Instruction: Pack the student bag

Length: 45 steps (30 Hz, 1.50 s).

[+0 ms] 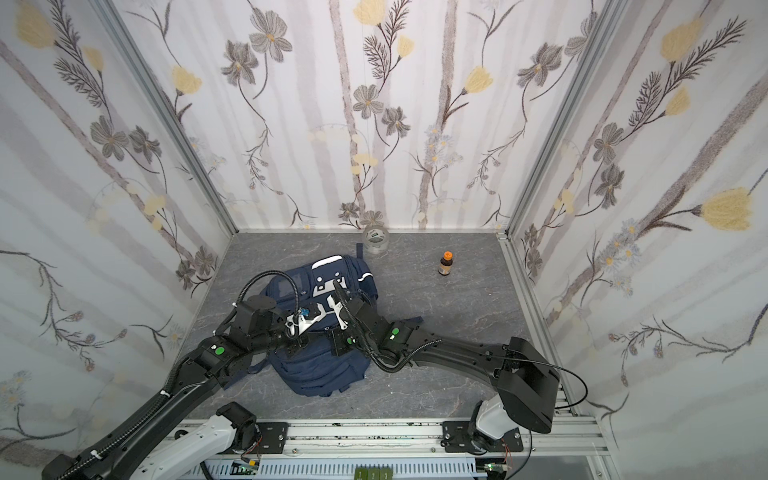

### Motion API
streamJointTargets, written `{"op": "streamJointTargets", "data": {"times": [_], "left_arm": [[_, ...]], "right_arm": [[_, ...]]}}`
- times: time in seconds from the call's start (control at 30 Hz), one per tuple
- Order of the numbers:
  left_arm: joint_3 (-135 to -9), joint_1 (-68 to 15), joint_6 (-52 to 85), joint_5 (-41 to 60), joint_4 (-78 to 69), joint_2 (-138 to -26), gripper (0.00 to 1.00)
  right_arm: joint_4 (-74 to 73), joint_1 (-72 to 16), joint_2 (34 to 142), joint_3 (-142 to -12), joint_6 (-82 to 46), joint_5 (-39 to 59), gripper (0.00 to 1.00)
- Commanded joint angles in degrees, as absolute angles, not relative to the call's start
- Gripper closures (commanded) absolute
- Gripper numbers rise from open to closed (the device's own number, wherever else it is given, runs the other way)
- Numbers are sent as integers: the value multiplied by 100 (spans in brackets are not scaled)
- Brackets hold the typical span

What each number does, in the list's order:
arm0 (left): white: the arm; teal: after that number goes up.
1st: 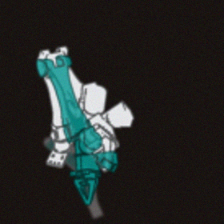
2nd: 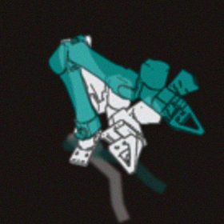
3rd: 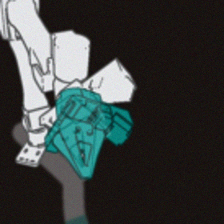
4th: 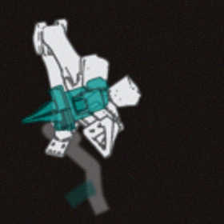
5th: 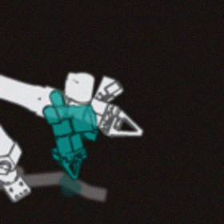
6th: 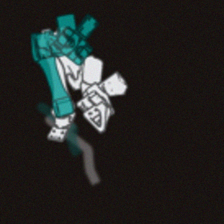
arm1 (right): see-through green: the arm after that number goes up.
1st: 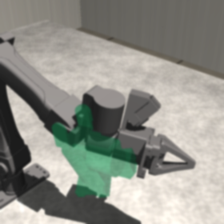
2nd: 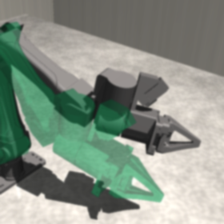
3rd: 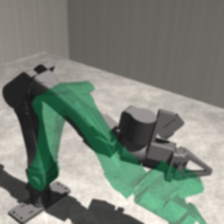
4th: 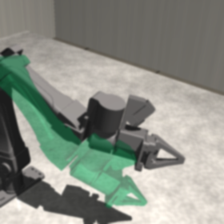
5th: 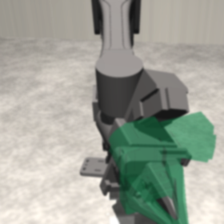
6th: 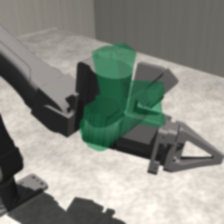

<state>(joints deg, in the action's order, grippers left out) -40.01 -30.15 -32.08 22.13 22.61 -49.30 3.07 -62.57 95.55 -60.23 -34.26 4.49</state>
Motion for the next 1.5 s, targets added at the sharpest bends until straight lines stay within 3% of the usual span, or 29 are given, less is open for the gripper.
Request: {"op": "streamJointTargets", "data": {"times": [0.0,0.2,0.33,0.67,1.17,1.37,1.43,1.47], "left_arm": [[-4113,-3015,-3285,2189,2251,-4983,64],[-3922,-3006,-3493,1666,2596,-4611,59],[-3703,-3006,-3544,1515,2746,-4317,61],[-3683,-3006,-3270,1650,2397,-4475,100],[-3643,-2975,-3475,1574,2333,-4598,100],[-3735,-2961,-3721,1628,2656,-4518,100],[-3867,-2975,-3525,1674,2563,-4631,66],[-3927,-2979,-3391,1769,2433,-4694,62]], "right_arm": [[46,-6256,9504,-6081,-3394,584,100],[121,-5828,8907,-5583,-3488,327,100],[214,-5537,8728,-5509,-3431,365,100],[92,-5958,9419,-6023,-3287,730,100],[-97,-5472,8833,-5113,-3746,566,100],[80,-5673,9108,-5475,-3630,684,100],[161,-5815,9401,-5730,-3561,736,100],[199,-5884,9509,-5876,-3519,784,100]]}}
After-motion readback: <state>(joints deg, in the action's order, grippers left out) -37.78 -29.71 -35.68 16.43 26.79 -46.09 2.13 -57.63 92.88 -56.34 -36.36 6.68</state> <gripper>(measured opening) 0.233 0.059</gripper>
